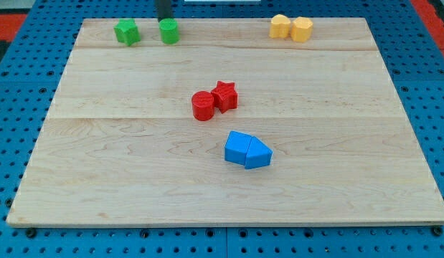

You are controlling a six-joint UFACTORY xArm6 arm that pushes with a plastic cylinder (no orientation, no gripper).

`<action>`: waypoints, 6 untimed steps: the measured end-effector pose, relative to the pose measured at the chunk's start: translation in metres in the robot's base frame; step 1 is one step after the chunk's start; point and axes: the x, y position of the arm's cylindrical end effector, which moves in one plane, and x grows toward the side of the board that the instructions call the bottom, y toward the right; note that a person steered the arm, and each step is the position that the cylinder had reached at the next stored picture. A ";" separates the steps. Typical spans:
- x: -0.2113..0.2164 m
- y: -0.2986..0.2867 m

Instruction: Nudge the yellow heart and the yellow hexagon right a bit

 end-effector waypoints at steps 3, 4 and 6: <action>0.009 0.094; 0.000 0.100; 0.002 0.220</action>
